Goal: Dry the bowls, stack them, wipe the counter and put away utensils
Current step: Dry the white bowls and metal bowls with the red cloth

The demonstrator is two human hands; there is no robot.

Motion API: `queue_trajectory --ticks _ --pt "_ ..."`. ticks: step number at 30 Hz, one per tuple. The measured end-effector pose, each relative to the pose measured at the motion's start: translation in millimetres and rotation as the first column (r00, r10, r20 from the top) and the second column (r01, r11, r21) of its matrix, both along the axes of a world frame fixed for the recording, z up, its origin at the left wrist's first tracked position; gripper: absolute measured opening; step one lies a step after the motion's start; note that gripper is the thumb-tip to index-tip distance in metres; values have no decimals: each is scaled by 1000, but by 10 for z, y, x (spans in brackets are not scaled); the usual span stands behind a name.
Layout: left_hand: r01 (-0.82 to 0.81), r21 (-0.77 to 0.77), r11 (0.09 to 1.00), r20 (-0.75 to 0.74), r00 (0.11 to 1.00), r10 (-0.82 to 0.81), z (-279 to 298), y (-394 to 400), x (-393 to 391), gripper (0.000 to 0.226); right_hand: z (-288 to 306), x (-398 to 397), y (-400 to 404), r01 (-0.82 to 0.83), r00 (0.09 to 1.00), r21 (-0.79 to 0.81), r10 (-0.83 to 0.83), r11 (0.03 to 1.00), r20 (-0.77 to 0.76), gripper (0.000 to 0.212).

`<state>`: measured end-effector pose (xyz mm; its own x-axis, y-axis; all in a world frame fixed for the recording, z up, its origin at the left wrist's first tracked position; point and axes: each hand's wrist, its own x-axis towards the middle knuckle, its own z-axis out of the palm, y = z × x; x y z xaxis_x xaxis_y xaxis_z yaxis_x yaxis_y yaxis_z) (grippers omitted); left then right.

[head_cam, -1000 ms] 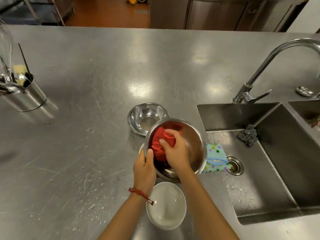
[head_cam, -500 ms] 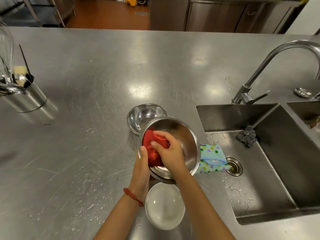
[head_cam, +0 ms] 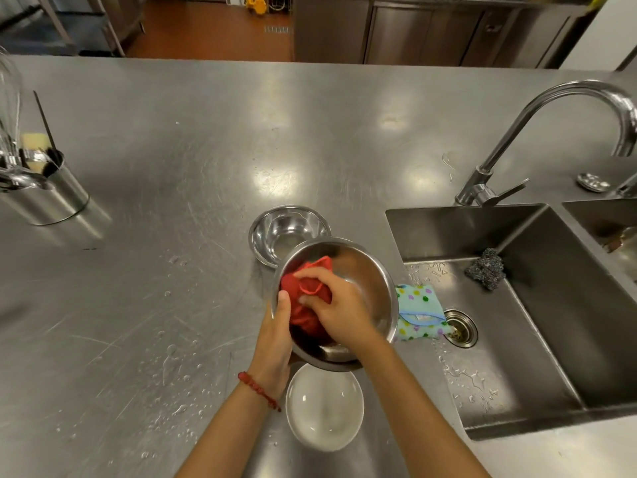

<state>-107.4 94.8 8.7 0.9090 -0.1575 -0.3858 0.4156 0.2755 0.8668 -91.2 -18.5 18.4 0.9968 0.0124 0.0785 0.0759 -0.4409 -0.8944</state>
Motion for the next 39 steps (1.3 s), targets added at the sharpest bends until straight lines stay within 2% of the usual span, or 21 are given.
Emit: queue_trajectory --ticks 3,5,7,10,12,14,16,18,20,21,23,29,34,37,39 --pt "42 18 999 11 999 -42 -42 5 -61 52 6 50 8 249 968 -97 -247 963 32 30" --pt "-2 28 1000 -2 1000 2 -48 7 -65 42 1 41 -36 308 945 -290 -326 906 -14 30" --pt "-73 53 996 8 997 72 -25 26 -34 34 -25 -16 -86 252 944 -531 -327 809 -50 30" --pt "-114 105 988 42 993 110 -14 54 9 33 -34 -119 -136 102 952 -643 -261 759 -158 21" --pt "-143 120 982 52 989 138 -33 57 -4 29 -2 -160 -160 -37 946 -561 -153 827 -287 22" --pt "-147 126 981 35 989 144 -62 58 -27 29 43 -177 -154 -189 925 -361 42 913 -378 24" --pt "-144 114 983 0 989 145 -80 66 -31 32 50 -172 -112 -261 918 -207 176 943 -355 24" --pt "-163 95 982 -31 986 166 -94 96 9 31 44 -157 -47 -206 937 5 199 979 -287 27" --pt "-186 89 978 -51 980 191 -98 137 61 33 29 -151 43 -138 960 190 178 972 -214 29" --pt "-199 84 976 -62 977 204 -107 164 84 38 16 -146 92 -104 972 233 148 967 -184 29" --pt "-223 57 973 -74 971 227 -138 238 127 46 -6 -119 155 -20 988 286 62 958 -142 28" --pt "-365 68 929 -68 927 369 -311 620 340 42 -22 10 112 235 972 470 -205 851 -113 30" --pt "-494 87 865 -126 856 501 -451 972 647 35 -102 122 63 356 934 514 -313 780 -172 27" --pt "-531 153 833 -150 821 551 -519 1152 889 48 -161 176 90 385 922 501 -337 775 -189 28" --pt "-559 161 813 -137 803 579 -552 1247 1058 40 -197 218 124 385 923 487 -338 783 -187 30"
